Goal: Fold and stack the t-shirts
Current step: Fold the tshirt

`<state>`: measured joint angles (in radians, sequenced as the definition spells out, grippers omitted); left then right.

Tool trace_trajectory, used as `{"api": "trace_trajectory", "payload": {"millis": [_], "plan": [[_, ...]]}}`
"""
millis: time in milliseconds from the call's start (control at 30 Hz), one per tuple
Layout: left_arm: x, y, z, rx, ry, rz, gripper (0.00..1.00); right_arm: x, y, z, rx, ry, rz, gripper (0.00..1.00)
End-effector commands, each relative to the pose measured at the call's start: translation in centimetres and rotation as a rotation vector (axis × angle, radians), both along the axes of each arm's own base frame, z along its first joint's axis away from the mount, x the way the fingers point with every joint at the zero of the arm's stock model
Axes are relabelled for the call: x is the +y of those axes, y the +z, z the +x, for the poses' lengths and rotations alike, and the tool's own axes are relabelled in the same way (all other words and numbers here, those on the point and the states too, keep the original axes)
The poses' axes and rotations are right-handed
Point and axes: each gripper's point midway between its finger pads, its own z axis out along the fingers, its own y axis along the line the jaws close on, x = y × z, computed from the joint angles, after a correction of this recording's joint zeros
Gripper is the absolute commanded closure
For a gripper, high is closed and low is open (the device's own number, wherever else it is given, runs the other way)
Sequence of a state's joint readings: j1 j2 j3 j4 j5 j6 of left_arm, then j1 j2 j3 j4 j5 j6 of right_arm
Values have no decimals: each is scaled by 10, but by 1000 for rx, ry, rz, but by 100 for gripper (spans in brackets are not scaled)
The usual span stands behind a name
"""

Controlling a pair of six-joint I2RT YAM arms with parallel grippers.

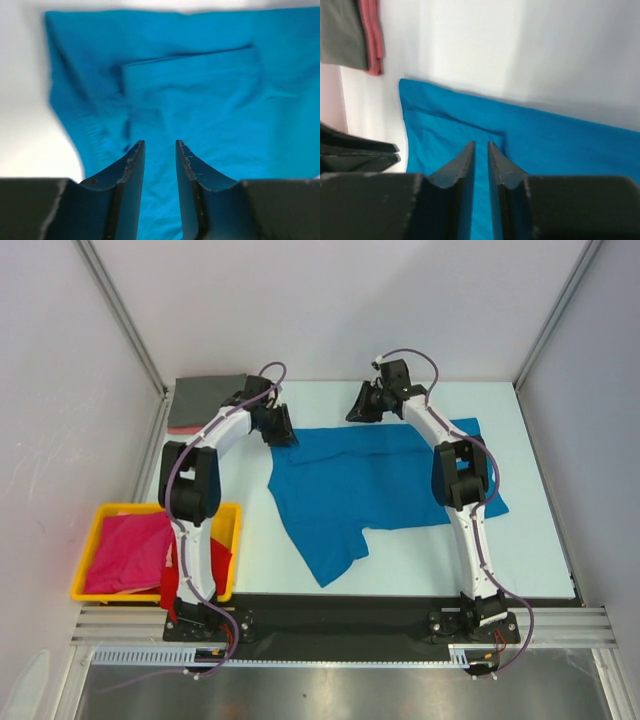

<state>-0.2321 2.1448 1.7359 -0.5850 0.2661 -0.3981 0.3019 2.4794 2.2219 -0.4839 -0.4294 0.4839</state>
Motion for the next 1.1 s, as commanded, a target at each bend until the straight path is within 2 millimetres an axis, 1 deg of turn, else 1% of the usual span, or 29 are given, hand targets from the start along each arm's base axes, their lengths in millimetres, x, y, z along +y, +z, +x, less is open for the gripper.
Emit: {"api": "trace_trajectory", "payload": {"millis": [0, 33, 67, 133, 167, 200, 233, 300, 333, 433, 467, 533, 567, 633, 667, 700, 733, 767, 800, 833, 867, 900, 933, 967, 1000, 1033, 1067], "plan": [[-23, 13, 5, -18, -32, -153, 66, 28, 21, -26, 34, 94, 82, 87], [-22, 6, 5, -3, -20, -151, 67, 34, 15, -30, 50, 105, 91, 92], [-21, -1, 6, 7, -14, -146, 67, 43, 11, -36, 57, 125, 92, 100], [-23, -9, 7, 27, -19, -144, 67, 50, 3, -41, 73, 147, 102, 100], [-22, -23, 4, 61, -17, -134, 67, 53, -7, -44, 101, 145, 110, 100], [-21, -28, 2, 75, -15, -133, 67, 55, -9, -43, 109, 144, 128, 100], [-19, -37, -4, 98, -6, -127, 67, 54, -19, -47, 139, 140, 134, 100], [-15, -46, -10, 121, 7, -113, 68, 52, -25, -48, 167, 130, 157, 100], [-11, -53, -16, 137, 12, -95, 69, 47, -38, -54, 198, 121, 149, 100], [-1, -63, -26, 171, 24, -64, 72, 30, -48, -57, 202, 91, 131, 100], [2, -64, -27, 171, 33, -52, 71, 24, -58, -67, 230, 82, 122, 100], [7, -60, -26, 156, 38, -39, 71, 8, -69, -71, 240, 60, 90, 100], [8, -57, -25, 150, 39, -31, 71, -1, -79, -76, 261, 41, 71, 100], [7, -51, -25, 138, 38, -36, 71, -14, -83, -73, 274, 13, 71, 100], [6, -49, -26, 139, 35, -39, 71, -17, -83, -74, 285, 5, 66, 100], [6, -46, -26, 135, 36, -40, 71, -18, -80, -73, 282, 3, 66, 100], [6, -38, -27, 123, 40, -46, 71, -19, -69, -70, 259, 3, 71, 100], [6, -33, -29, 115, 42, -48, 69, -19, -63, -70, 248, 5, 71, 100], [9, -29, -29, 105, 55, -40, 66, -19, -55, -70, 239, 7, 69, 100], [12, -26, -32, 105, 71, -29, 61, -19, -40, -70, 221, 15, 72, 100], [14, -8, -32, 68, 79, -30, 55, -20, -33, -74, 232, 9, 62, 100], [19, 0, -30, 47, 96, -15, 55, -23, -25, -74, 222, 5, 57, 97], [23, 12, -27, 20, 110, -12, 54, -25, 0, -75, 185, 2, 59, 91], [26, 26, -28, 2, 119, -8, 52, -34, 5, -79, 188, -18, 25, 87], [31, 35, -27, -12, 136, -2, 50, -41, 16, -81, 176, -36, 7, 83], [37, 45, -26, -24, 158, 15, 42, -50, 27, -81, 166, -56, -17, 77], [40, 63, -28, -59, 166, 15, 38, -74, 39, -89, 186, -120, -74, 75]]}}
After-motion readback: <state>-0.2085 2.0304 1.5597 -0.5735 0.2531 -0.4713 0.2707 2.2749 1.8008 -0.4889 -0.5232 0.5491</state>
